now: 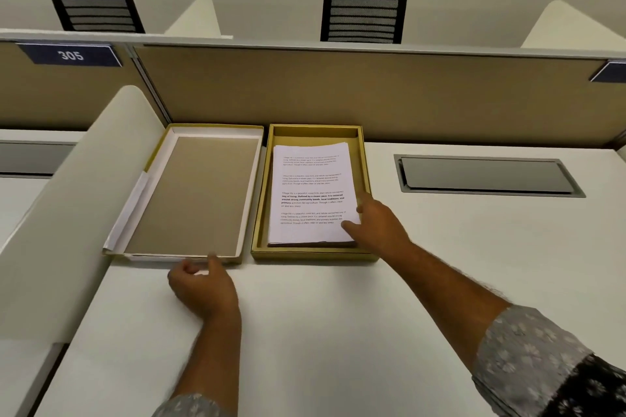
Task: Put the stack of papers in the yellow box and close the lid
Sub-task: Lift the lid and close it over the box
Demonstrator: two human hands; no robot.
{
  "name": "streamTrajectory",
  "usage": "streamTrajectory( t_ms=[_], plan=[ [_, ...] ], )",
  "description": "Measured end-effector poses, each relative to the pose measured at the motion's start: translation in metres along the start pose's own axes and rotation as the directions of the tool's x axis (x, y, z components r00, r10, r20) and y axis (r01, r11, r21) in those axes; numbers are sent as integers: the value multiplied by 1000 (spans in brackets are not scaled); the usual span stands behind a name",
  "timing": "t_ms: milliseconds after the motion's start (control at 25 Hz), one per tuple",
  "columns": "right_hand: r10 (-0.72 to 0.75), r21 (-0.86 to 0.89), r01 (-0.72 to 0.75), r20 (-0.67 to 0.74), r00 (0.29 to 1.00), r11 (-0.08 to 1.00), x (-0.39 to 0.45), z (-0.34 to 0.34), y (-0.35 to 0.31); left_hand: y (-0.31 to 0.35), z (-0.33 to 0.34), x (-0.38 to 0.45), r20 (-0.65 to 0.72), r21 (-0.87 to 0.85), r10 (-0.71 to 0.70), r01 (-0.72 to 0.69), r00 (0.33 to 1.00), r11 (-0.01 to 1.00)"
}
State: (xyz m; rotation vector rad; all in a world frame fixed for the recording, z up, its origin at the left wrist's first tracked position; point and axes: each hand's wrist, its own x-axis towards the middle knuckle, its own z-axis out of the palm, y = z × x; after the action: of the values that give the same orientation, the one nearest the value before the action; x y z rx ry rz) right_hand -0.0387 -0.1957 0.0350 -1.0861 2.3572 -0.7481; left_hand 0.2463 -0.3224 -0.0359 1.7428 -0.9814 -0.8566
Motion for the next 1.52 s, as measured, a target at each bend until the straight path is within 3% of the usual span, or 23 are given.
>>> streamTrajectory(
  t_ms=[80, 240, 360, 520, 600, 840, 1000, 1120, 1320, 1520],
  plan=[
    [21, 10, -21, 19, 1000, 1000, -10, 4, -4, -6, -14, 14, 20, -35, -167, 167, 986, 985],
    [37, 67, -42, 68, 997, 997, -24, 5, -17, 0, -20, 39, 181, 35, -279, 277, 943, 960],
    [23, 104, -33, 96, 995, 994, -29, 2, -26, 3, -20, 36, 194, 19, -211, 212, 958, 977],
    [-13, 130, 0, 99, 995, 992, -36, -5, -36, 6, -22, 6, 224, -278, -161, 221, 961, 935],
    [-35, 145, 22, 86, 996, 989, -39, -9, -42, 7, -22, -6, 246, -340, -138, 219, 959, 915],
    [-108, 222, 81, 111, 988, 972, -49, -12, -77, 17, -31, -22, 251, -273, 40, 31, 967, 962],
    [-178, 301, 133, 129, 975, 944, -58, -14, -106, 12, -35, -29, 374, -149, 162, -113, 913, 982],
    [-246, 458, 164, 124, 961, 873, -68, -15, -125, 7, -36, -38, 446, -84, 234, -219, 864, 972],
    [-227, 720, 70, 124, 966, 690, -82, -23, -139, 12, -34, -57, 454, -37, 432, -469, 779, 883],
    [-125, 777, 2, 98, 987, 629, -93, -30, -126, 16, -33, -67, 473, 44, 571, -666, 670, 745]
  ],
)
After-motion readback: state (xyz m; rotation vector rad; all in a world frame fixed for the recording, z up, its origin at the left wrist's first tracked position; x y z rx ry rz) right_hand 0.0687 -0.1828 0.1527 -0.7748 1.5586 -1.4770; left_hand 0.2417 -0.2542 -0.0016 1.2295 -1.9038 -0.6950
